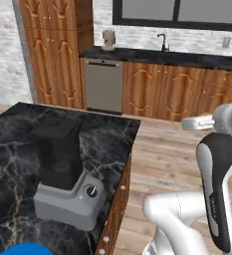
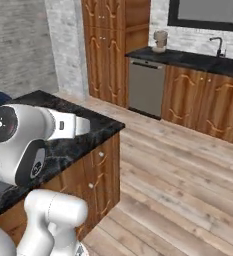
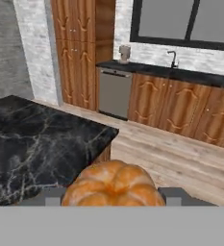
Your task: Pick the tangerine and orange from the fridge and place them on the plate next to the blender to make a fruit smoothie.
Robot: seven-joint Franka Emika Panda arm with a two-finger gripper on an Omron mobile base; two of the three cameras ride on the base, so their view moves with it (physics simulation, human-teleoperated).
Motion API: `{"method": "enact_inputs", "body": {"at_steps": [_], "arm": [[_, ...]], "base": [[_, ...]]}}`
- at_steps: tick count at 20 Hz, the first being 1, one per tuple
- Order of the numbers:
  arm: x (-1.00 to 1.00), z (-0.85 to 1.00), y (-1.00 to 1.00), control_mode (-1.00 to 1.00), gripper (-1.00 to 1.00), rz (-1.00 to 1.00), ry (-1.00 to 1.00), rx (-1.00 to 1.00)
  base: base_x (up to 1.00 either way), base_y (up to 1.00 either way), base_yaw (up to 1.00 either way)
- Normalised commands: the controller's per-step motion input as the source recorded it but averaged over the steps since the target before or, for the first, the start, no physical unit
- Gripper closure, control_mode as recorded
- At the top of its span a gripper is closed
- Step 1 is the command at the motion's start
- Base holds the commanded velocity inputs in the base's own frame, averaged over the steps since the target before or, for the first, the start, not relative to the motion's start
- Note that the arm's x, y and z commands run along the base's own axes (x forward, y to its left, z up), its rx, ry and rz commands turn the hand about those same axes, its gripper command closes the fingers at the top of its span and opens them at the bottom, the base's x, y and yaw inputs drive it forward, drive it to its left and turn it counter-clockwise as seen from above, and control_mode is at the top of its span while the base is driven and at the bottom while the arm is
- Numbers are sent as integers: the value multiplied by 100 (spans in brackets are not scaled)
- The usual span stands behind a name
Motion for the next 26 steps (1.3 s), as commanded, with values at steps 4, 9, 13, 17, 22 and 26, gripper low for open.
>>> {"method": "enact_inputs", "body": {"at_steps": [4,9,13,17,22,26], "arm": [[0,0,0,100,100,0,0,0],[0,0,0,100,100,0,0,0],[0,0,0,100,100,0,0,0],[0,0,0,100,100,0,0,0],[0,0,0,100,100,0,0,0],[71,-20,1,-100,100,0,52,-13]], "base": [[-52,-15,91],[-68,-32,81],[-28,16,100],[-27,79,92],[39,40,45],[16,4,0]]}}
